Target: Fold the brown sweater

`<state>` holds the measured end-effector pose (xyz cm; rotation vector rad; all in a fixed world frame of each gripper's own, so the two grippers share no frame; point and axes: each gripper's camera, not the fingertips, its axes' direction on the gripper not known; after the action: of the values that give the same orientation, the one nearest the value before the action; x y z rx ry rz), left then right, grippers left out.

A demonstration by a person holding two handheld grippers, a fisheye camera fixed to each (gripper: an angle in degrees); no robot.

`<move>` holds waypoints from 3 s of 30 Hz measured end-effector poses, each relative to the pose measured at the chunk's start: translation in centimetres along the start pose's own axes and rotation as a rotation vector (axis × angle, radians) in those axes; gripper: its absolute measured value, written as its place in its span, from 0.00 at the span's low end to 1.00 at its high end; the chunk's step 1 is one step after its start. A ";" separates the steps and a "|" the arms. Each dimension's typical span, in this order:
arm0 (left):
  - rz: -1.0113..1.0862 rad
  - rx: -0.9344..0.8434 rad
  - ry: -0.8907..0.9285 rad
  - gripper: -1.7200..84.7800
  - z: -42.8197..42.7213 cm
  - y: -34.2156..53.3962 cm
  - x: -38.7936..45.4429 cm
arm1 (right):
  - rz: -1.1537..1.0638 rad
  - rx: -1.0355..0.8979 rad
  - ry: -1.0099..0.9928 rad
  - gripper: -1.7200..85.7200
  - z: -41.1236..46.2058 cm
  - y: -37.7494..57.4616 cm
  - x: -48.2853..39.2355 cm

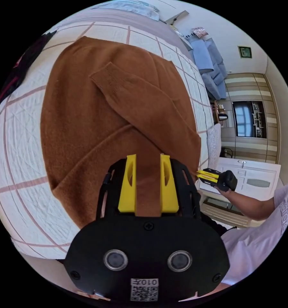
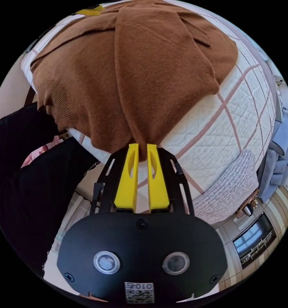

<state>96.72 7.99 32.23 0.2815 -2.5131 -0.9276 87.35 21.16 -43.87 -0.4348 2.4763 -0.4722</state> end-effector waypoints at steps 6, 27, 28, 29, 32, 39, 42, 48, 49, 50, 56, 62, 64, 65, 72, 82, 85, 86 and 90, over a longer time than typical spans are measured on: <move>-0.233 0.186 0.092 0.17 -1.9 -2.8 -4.9 | 0.269 0.133 -0.355 0.10 0.7 2.6 3.9; -0.365 0.196 0.080 0.07 4.6 -4.1 -2.5 | 0.533 0.304 -0.417 0.08 2.5 2.8 8.2; -0.336 0.172 0.029 0.06 4.8 -4.5 -1.6 | 0.530 0.303 -0.418 0.08 2.5 2.7 8.2; -0.287 0.166 -0.004 0.05 4.6 -4.6 -0.3 | 0.521 0.301 -0.416 0.08 2.6 2.6 8.1; -0.180 0.273 0.080 0.03 1.7 -2.9 3.6 | 0.508 0.294 -0.407 0.09 2.7 2.5 8.0; -0.171 0.193 -0.094 0.04 3.7 -1.2 3.4 | 0.455 0.304 -0.414 0.09 3.1 -0.1 8.3; -0.236 0.099 0.008 0.06 7.1 -0.6 0.6 | 0.399 0.324 -0.384 0.08 2.5 -1.9 8.0; -0.092 0.248 -0.203 0.08 3.0 4.8 6.4 | 0.304 0.109 -0.428 0.08 6.9 -6.1 8.5; -0.018 0.220 -0.266 0.08 2.9 6.3 8.3 | 0.302 0.120 -0.431 0.08 6.5 -6.1 8.7; 0.110 0.146 -0.335 0.09 3.5 7.7 10.8 | 0.291 0.144 -0.408 0.08 5.4 -5.7 8.8; 0.791 -0.316 -0.583 0.11 12.0 18.3 22.6 | -0.070 0.225 -0.232 0.09 1.1 -2.5 1.6; 1.056 -0.408 -0.659 0.14 18.0 23.3 26.8 | -0.510 0.186 0.060 0.11 2.0 -2.5 -7.0; 1.084 -0.404 -0.673 0.14 19.0 23.7 26.8 | -0.574 0.181 0.139 0.11 2.7 -2.7 -8.1; 1.110 -0.396 -0.689 0.14 19.4 24.1 26.7 | -0.607 0.169 0.191 0.12 3.3 -2.7 -8.5; 1.196 -0.343 -0.699 0.14 19.6 24.9 26.2 | -0.771 0.159 0.409 0.11 5.8 -1.7 -9.5; 1.090 -0.346 -0.561 0.13 18.4 22.0 23.7 | -0.458 0.116 -0.206 0.06 -1.4 -4.8 0.5; 1.062 -0.377 -0.484 0.12 17.8 20.4 22.4 | -0.312 0.169 -0.420 0.06 -3.1 -5.6 5.1; 1.078 -0.391 -0.467 0.11 17.7 20.1 22.1 | -0.246 0.180 -0.503 0.06 -3.4 -5.9 6.9; 1.140 -0.392 -0.451 0.10 17.4 20.0 21.0 | -0.053 0.184 -0.627 0.06 -3.9 -7.1 11.8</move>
<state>69.24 25.88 40.65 -1.4469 -2.1635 -0.9541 77.22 11.00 -43.47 -0.4859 1.8063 -0.4905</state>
